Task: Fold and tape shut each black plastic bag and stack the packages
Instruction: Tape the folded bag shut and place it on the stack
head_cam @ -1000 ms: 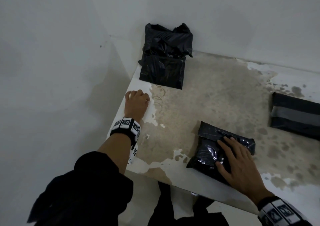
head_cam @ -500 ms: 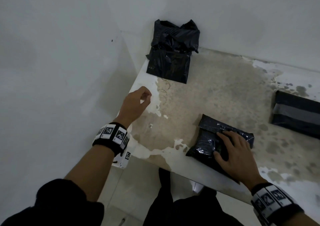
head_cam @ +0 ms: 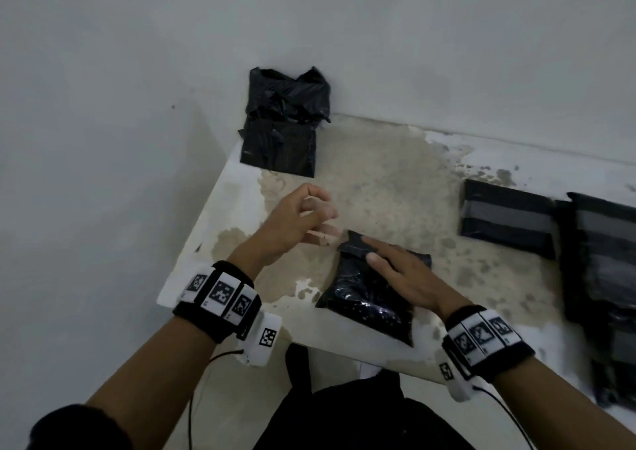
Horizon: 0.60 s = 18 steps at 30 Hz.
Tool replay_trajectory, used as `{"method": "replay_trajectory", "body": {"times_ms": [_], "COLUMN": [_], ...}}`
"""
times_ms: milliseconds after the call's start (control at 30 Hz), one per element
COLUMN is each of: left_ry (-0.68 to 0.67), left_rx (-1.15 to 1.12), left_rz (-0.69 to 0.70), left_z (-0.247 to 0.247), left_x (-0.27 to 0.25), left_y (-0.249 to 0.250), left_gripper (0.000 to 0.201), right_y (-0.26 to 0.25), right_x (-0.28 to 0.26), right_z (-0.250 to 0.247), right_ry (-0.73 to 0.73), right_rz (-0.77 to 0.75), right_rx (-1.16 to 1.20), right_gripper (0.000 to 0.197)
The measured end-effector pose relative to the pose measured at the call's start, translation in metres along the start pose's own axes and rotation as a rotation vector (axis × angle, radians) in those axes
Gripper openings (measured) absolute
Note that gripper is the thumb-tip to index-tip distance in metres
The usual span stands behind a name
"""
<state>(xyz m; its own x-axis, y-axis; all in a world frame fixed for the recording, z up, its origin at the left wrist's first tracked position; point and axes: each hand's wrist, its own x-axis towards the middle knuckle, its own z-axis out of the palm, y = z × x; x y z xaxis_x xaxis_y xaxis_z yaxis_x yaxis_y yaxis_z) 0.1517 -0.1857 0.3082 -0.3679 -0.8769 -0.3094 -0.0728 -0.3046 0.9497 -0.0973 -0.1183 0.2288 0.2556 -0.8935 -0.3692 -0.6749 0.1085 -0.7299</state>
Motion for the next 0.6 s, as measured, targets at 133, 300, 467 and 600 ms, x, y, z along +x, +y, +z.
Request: {"method": "replay_trajectory", "body": {"times_ms": [133, 300, 467, 600], "left_ry": [0.019, 0.072, 0.032, 0.062], "left_rx": [-0.154, -0.292, -0.443, -0.472], "left_rz": [-0.061, -0.115, -0.201, -0.203], "left_z": [0.044, 0.074, 0.085, 0.087], "left_x": [0.02, 0.036, 0.04, 0.046], "left_y": [-0.012, -0.028, -0.036, -0.041], "left_gripper": [0.022, 0.024, 0.021, 0.019], "right_y": [-0.004, 0.0, 0.006, 0.008], "right_x": [-0.004, -0.019, -0.022, -0.023], "right_z": [-0.011, -0.017, -0.022, -0.024], "right_ry": [-0.125, 0.042, 0.097, 0.082], "right_rz": [-0.002, 0.015, 0.089, 0.026], "right_rx": [0.209, 0.477, 0.68, 0.65], "right_gripper": [0.06, 0.016, 0.047, 0.008]}}
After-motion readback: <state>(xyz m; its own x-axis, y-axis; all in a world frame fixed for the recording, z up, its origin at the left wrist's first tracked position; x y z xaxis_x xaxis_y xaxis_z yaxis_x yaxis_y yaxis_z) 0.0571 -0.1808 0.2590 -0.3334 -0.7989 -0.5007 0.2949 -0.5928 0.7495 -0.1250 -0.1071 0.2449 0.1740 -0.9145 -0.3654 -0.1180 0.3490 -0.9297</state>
